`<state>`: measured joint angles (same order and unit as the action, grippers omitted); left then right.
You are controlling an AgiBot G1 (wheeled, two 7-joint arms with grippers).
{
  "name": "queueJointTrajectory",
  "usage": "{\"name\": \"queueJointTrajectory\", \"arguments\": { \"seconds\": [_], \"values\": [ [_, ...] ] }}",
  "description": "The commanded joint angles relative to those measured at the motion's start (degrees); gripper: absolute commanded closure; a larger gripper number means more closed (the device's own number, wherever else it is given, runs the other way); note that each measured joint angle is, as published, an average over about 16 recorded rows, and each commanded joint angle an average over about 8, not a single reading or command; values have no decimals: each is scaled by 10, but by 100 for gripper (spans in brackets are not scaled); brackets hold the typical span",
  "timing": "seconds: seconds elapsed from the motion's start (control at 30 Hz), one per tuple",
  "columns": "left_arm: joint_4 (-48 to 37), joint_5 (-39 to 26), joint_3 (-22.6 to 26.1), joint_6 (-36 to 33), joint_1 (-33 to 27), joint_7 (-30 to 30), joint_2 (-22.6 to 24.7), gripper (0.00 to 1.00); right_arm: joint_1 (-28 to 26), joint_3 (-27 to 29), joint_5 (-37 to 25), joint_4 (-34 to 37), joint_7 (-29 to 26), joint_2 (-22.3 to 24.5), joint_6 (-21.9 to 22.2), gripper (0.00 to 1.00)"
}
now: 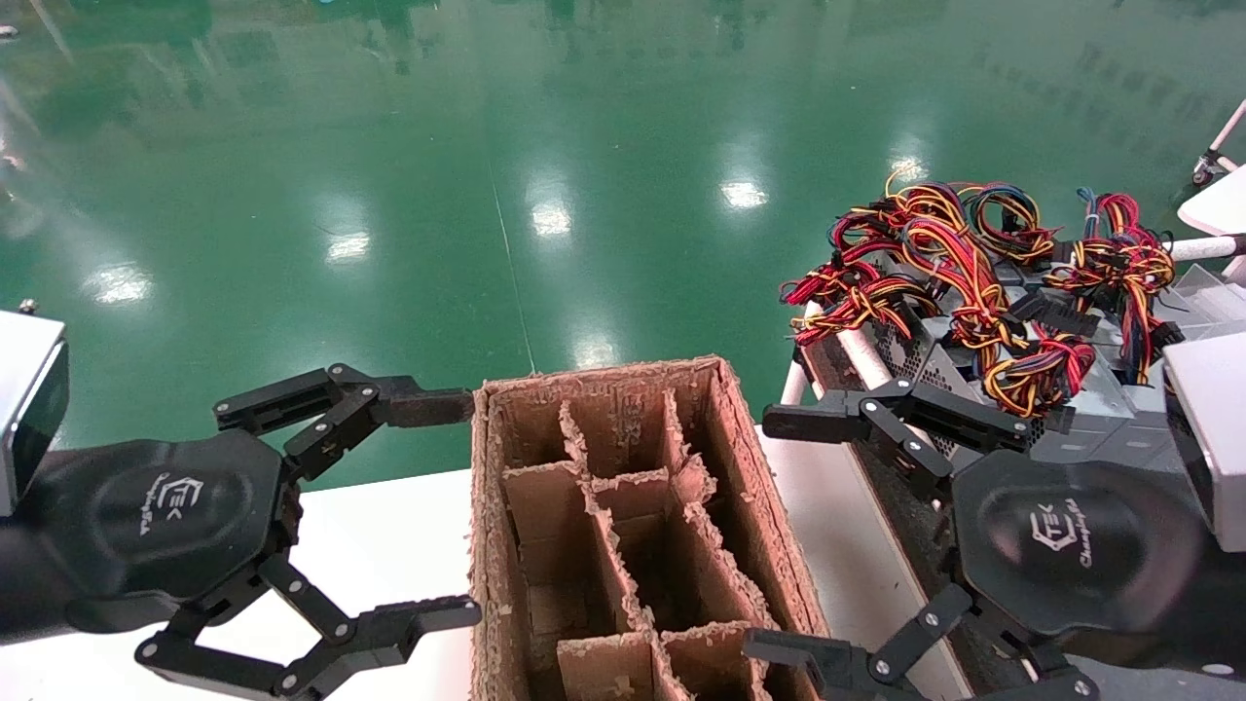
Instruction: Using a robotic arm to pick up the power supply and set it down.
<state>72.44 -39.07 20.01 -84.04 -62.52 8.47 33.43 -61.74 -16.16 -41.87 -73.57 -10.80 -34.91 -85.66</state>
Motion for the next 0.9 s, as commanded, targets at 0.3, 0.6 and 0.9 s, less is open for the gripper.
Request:
{"name": "queueJointTrajectory", "arguments": {
  "seconds": [0.3, 0.6, 0.9],
  "values": [
    [0, 0, 0, 0, 0, 0, 0, 0, 0, 0, 0, 0, 0, 0, 0, 0],
    [0, 0, 0, 0, 0, 0, 0, 58, 0, 0, 0, 0, 0, 0, 0, 0],
    [0, 0, 0, 0, 0, 0, 0, 100, 0, 0, 0, 0, 0, 0, 0, 0]
  ]
}}
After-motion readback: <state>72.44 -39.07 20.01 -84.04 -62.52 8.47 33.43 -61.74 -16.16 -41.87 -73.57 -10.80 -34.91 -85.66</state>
